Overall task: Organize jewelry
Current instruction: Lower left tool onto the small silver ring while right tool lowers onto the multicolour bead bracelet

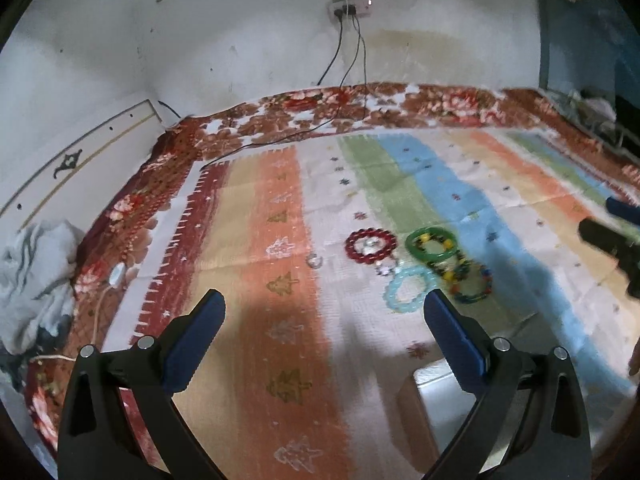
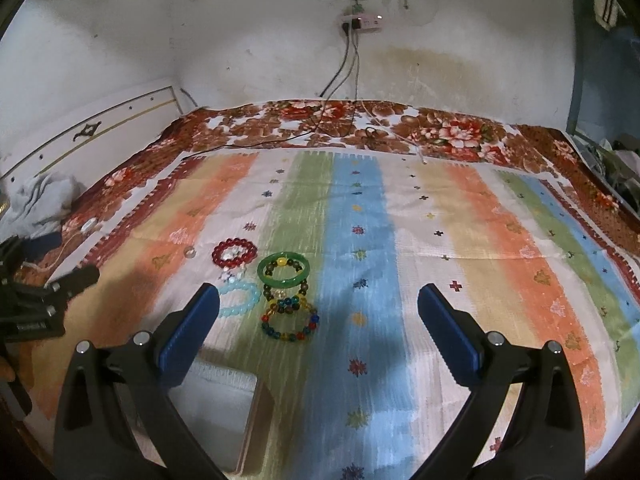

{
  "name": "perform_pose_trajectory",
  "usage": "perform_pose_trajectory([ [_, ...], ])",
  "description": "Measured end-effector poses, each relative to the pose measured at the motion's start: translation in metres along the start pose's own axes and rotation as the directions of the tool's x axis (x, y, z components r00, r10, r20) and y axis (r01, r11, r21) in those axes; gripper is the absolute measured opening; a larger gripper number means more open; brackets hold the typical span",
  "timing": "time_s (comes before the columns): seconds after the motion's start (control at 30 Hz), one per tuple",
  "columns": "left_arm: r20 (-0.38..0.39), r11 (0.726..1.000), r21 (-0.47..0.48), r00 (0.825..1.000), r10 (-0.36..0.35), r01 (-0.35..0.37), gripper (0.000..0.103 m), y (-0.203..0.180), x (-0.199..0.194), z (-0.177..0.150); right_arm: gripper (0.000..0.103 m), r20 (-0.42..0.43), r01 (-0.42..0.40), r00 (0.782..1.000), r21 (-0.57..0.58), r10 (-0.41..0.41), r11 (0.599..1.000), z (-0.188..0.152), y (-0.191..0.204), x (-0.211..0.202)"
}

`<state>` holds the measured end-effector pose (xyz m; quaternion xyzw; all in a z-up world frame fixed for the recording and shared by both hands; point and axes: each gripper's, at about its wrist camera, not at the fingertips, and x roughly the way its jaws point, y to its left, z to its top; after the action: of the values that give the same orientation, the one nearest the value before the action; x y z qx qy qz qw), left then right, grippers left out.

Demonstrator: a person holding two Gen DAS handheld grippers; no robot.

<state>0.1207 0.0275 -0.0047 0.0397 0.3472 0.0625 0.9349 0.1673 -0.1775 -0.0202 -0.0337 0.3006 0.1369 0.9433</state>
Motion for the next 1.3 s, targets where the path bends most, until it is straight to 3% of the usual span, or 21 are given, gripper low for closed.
perform_pose_trajectory([
  [0.17,-0.009,0.999,-0.043,1.0,-0.018,0.017,0.098,0.011,0.014,0.008,0.098,-0.063,0.024,0.998,-0.017,-0.025,1.0,0.007,0.0,0.017],
  [0.3,-0.006,0.999,-0.033,1.0,-0.008,0.008,0.098,0.011,0.022,0.016,0.098,-0.11,-0.061,0.992,0.041,0.065,0.997,0.009,-0.008,0.029],
  [0.57,-0.03,1.0,-0.024,1.0,-0.007,0.006,0.098,0.011,0.039,0.024,0.098,-0.166,-0.076,0.983,0.057,0.085,0.995,0.014,-0.01,0.053],
  [0.7,-0.044,1.0,-0.021,0.999,-0.006,0.005,0.098,0.012,0.048,0.027,0.098,-0.204,-0.069,0.976,0.048,0.077,0.996,0.015,-0.012,0.068],
  [0.83,-0.058,1.0,-0.022,0.998,-0.003,0.002,0.098,0.014,0.059,0.03,0.098,-0.227,-0.022,0.974,-0.005,0.02,1.0,0.017,-0.009,0.08],
  [1.03,-0.123,0.999,-0.025,0.992,-0.028,0.026,0.098,0.017,0.083,0.033,0.098,-0.327,-0.058,0.942,0.053,0.072,0.997,0.016,-0.018,0.107],
  [1.17,-0.18,0.996,-0.063,0.98,-0.079,0.069,0.098,0.024,0.102,0.031,0.098,-0.381,-0.052,0.922,0.035,0.061,0.998,0.013,-0.017,0.121],
  [1.3,-0.227,0.994,-0.092,0.97,-0.087,0.067,0.098,0.031,0.123,0.031,0.098,-0.432,-0.049,0.9,0.021,0.053,0.999,0.01,-0.015,0.136],
])
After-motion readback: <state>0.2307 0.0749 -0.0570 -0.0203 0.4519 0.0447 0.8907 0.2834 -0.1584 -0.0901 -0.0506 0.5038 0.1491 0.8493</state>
